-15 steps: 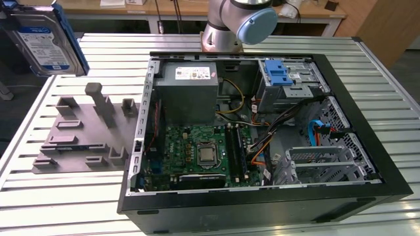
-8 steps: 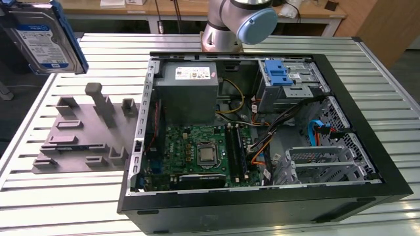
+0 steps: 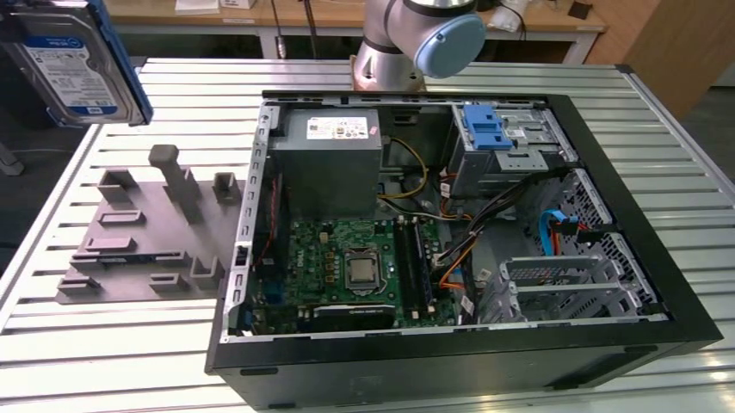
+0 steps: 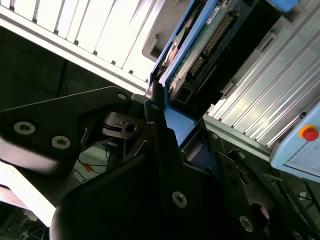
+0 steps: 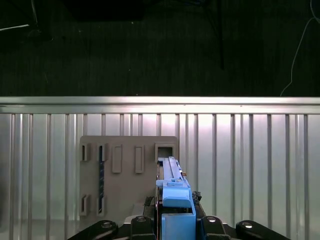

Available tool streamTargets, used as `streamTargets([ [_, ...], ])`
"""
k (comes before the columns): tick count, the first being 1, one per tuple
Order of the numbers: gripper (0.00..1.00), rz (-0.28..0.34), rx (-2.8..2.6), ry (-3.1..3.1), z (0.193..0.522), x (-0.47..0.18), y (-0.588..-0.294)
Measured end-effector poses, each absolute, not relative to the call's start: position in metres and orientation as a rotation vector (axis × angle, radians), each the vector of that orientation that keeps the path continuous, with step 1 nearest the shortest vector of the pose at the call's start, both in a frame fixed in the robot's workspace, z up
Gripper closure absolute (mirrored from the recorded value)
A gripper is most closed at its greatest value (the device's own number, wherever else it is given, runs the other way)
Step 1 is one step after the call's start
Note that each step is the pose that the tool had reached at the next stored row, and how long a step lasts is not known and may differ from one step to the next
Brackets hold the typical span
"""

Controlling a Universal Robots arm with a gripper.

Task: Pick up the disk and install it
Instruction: 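Pick up the disk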

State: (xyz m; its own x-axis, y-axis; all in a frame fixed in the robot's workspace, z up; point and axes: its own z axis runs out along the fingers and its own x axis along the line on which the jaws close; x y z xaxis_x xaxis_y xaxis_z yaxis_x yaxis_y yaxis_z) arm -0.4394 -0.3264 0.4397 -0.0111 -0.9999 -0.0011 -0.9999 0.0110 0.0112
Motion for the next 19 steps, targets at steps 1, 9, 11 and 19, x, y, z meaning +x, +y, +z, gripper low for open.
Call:
streamTargets([
  [1,0.64,-0.014,2.204,-2.229,0.441,-0.439,-0.326],
  [9,0.64,-0.014,2.204,-2.229,0.45,-0.439,-0.326],
  [11,0.64,-0.013,2.203,-2.228,0.451,-0.439,-0.326],
  [19,0.64,-0.013,2.181,-2.25,0.455,-0.439,-0.326],
])
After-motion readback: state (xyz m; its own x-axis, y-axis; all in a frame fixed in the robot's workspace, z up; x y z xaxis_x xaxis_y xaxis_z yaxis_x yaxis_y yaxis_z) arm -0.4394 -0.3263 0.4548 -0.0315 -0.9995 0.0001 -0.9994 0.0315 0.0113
